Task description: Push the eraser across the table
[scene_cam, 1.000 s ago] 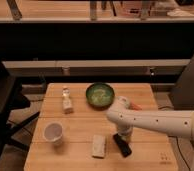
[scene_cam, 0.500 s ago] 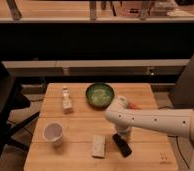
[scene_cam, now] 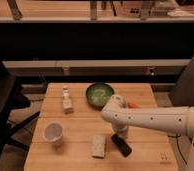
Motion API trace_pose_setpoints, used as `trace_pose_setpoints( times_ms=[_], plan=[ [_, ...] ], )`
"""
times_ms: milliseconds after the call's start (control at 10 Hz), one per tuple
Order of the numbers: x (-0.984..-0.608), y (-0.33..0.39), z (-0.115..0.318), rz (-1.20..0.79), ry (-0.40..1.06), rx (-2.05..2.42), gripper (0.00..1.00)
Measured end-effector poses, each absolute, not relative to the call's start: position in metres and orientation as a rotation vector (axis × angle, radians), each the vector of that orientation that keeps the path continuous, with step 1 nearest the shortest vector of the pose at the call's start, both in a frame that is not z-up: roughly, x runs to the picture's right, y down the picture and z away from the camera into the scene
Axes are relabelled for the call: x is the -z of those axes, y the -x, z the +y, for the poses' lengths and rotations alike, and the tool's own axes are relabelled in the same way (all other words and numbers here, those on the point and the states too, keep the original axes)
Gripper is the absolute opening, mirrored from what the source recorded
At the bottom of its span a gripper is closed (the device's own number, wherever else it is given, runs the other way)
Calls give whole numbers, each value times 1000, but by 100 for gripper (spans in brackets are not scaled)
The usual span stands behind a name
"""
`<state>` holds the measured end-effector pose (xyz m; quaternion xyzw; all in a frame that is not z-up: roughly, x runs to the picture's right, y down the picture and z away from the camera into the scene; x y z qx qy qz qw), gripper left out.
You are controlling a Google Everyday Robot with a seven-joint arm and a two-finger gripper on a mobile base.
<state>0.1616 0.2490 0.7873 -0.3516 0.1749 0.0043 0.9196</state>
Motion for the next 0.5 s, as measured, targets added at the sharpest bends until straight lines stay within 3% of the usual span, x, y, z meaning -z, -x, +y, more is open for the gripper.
trace_pose_setpoints(
  times_ms=[500],
  plan=[
    [-787, -152, 242, 340, 707, 13, 0]
  ],
)
